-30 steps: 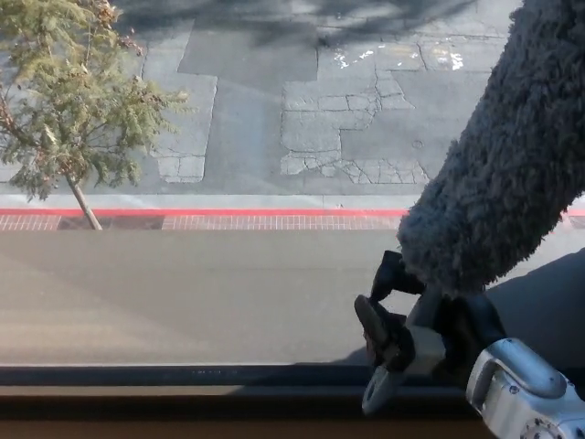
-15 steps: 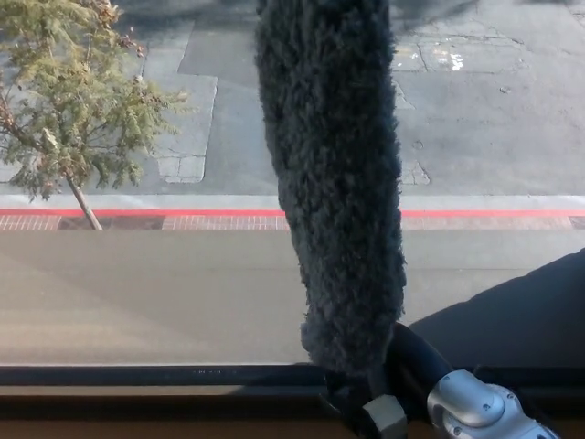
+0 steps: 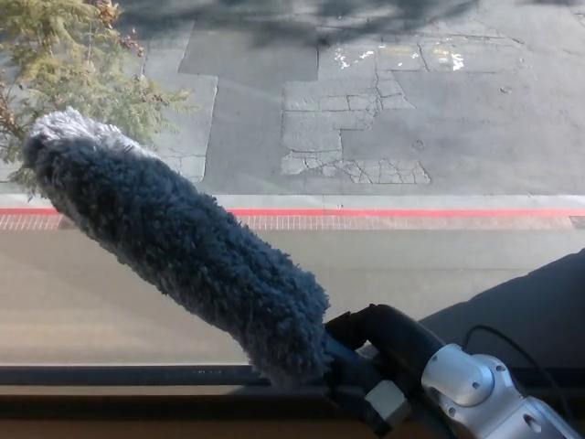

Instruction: Pick up a grey duster using the right hand and walk towards the window and then clean the window using the duster

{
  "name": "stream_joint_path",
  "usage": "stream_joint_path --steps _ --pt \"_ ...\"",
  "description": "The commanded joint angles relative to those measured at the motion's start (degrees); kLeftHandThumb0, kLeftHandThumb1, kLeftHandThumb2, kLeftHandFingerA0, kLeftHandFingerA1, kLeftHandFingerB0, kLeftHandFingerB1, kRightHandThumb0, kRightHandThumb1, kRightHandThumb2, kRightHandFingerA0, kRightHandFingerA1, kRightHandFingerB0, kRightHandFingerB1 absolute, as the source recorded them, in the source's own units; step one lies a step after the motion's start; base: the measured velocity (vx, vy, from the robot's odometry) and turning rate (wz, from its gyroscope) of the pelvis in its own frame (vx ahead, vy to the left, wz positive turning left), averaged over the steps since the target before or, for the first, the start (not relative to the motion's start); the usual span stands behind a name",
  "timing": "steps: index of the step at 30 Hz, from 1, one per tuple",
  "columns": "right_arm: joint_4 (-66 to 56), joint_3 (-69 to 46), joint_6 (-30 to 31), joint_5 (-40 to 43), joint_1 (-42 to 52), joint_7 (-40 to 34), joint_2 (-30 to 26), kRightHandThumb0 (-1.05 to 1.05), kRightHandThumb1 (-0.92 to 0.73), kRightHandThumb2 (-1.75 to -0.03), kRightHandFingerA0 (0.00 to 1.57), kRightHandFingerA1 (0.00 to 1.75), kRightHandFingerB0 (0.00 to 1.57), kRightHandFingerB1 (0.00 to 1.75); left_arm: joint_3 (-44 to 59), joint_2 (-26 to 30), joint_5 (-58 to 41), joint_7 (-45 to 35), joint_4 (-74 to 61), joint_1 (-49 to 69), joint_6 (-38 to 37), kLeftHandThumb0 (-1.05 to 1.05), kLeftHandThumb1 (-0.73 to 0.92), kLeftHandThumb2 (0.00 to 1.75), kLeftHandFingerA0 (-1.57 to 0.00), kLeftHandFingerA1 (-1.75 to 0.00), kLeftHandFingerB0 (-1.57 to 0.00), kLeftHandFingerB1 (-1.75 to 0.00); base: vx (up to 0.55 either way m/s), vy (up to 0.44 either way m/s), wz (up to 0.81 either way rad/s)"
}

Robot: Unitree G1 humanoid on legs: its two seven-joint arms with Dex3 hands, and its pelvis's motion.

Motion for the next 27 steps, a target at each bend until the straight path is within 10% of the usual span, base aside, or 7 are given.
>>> stream_joint_path --steps 1,5,9,10,22,23,27 --pt "0.4 -1.0 -0.6 -1.1 -0.5 2.9 0.6 -0.47 -0.36 -1.68 1.34 1.75 1.13 1.75 -0.3 1.3 0.6 -0.2 -0.1 0.8 -1.8 -0.15 0.64 0.89 -1.01 -1.19 -0.87 -0.99 0.00 0.000 0.00" --pt "1.7 -4.2 -0.8 1.1 0.2 2.7 2.8 -0.30 -0.67 -1.46 1.52 1.55 1.57 1.58 0.0 1.0 0.1 0.2 0.0 0.7 -1.4 -0.14 0.62 0.89 -1.00 -1.17 -0.86 -0.97 0.00 0.000 0.00" --pt "1.6 -10.2 4.6 3.4 0.5 1.6 6.9 -0.30 -0.65 -1.45 1.52 1.55 1.57 1.58 -0.2 1.3 0.3 0.1 0.3 0.7 -1.3 -0.13 0.61 0.91 -1.01 -1.17 -0.86 -0.98 0.00 0.000 0.00" --pt "0.5 -12.8 5.7 4.8 1.3 0.4 8.2 -0.49 -0.36 -1.64 1.36 1.75 1.16 1.75 0.1 1.2 -0.1 -0.4 0.3 0.6 -1.3 -0.12 0.60 0.93 -1.03 -1.21 -0.88 -1.03 0.00 0.000 0.00" --pt "-10.0 -34.1 -8.6 16.6 16.2 -0.2 21.3 -0.59 -0.43 -1.36 1.15 1.75 0.91 1.72 -0.4 0.7 0.5 -0.4 0.4 1.2 -1.7 -0.11 0.60 0.94 -1.00 -1.19 -0.85 -0.96 0.00 0.000 0.00" --pt "-11.8 -36.1 -8.5 18.7 17.1 0.0 22.4 -0.67 -0.51 -1.21 1.32 1.46 1.11 1.33 -0.4 0.8 0.5 -0.3 0.4 1.1 -1.8 -0.14 0.62 0.91 -1.01 -1.18 -0.86 -0.97 0.00 0.000 0.00" --pt "-18.1 -42.6 -5.1 26.4 18.5 -0.4 24.9 -0.56 -0.65 -1.03 1.16 1.75 0.87 1.51 -0.1 0.8 0.0 -0.1 0.5 0.8 -1.2 -0.14 0.63 0.89 -1.00 -1.19 -0.84 -0.94 0.00 0.000 0.00"
